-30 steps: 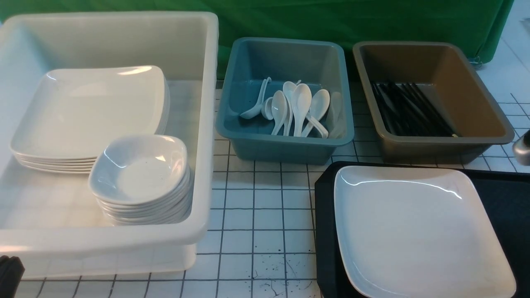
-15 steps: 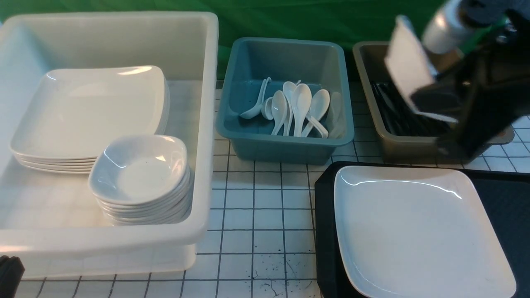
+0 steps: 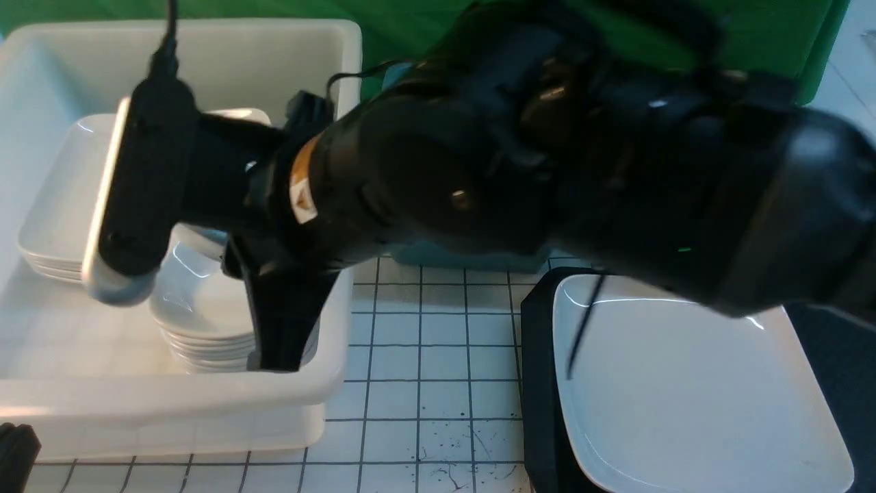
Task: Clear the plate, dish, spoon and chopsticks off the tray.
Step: Use the right arm to put the small plate into the large storage box on the left
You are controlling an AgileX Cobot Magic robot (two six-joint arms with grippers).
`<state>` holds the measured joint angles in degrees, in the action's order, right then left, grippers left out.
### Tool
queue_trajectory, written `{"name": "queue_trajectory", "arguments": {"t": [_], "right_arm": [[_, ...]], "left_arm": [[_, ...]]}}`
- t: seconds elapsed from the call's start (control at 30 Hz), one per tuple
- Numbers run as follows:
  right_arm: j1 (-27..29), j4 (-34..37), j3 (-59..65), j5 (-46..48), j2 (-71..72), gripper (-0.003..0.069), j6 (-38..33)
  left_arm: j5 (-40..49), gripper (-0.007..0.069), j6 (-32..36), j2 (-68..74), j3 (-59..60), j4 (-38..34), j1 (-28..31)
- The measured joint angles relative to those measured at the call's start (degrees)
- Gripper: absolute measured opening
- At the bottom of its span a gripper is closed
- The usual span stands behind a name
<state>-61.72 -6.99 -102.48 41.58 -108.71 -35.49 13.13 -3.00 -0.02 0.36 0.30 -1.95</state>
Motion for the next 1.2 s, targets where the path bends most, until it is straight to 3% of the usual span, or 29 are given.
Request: {"name": "queue_trajectory", "arguments": {"t": [0.13, 0.5, 0.83, 0.87, 1.0, 1.2], "right_arm": [[0.00, -4.48, -2.10, -1.00, -4.92, 0.0036, -1.05], [0.00, -6.06, -2.15, -4.33, -10.61, 0.0064, -2.11], [-0.05, -6.11, -2.26, -4.39, -10.88, 0.0220, -2.12], [-0.05, -6.11, -2.33, -4.39, -10.88, 0.0275, -2.12], [-0.05, -6.38, -2.33, -3.81, -9.59, 0.0373, -1.97], [-0.05, -6.54, -2.45, -3.09, -4.12, 0.0402, -0.06]], "left_arm": [[0.00, 0.0020, 0.05, 0.00, 0.00, 0.00, 0.00], [0.00, 0.0020, 0.05, 0.00, 0.00, -0.30, 0.00], [0.00, 0.0021, 0.05, 0.00, 0.00, 0.00, 0.00], [0.00, 0.0020, 0.00, 0.00, 0.00, 0.00, 0.00], [0.00, 0.0021, 0.00, 0.00, 0.00, 0.00, 0.00], [0.00, 0.0021, 0.00, 0.00, 0.00, 0.00, 0.00]]}}
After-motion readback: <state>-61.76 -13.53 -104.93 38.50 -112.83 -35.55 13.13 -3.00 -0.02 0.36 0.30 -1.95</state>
